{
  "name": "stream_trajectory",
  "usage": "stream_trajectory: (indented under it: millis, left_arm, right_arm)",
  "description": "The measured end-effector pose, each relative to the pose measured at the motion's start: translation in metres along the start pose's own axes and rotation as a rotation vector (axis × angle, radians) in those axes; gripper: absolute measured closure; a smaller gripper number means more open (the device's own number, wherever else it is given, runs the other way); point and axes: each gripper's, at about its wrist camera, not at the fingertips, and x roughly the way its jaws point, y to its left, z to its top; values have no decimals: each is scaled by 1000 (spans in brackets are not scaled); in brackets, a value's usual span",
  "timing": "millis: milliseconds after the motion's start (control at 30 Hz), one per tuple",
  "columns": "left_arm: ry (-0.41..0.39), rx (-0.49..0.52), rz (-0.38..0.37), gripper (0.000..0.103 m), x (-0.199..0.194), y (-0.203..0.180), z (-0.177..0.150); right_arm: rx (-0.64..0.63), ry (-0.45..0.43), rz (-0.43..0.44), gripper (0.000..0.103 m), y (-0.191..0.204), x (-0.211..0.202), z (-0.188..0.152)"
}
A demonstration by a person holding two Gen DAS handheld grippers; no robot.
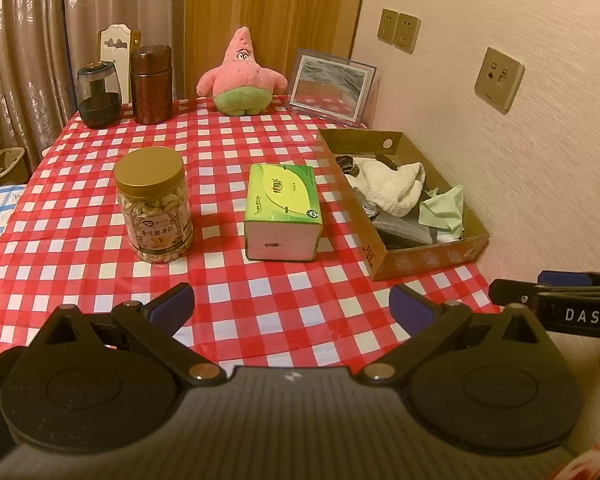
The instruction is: Organize soft objects
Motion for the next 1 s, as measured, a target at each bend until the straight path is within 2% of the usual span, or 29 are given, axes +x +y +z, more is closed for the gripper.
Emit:
stream_trajectory:
  millis: [1000]
  left_arm:
    - [0,-6,0,0,2,-1,1]
  right_arm:
    - [1,3,-3,29,2,2,0]
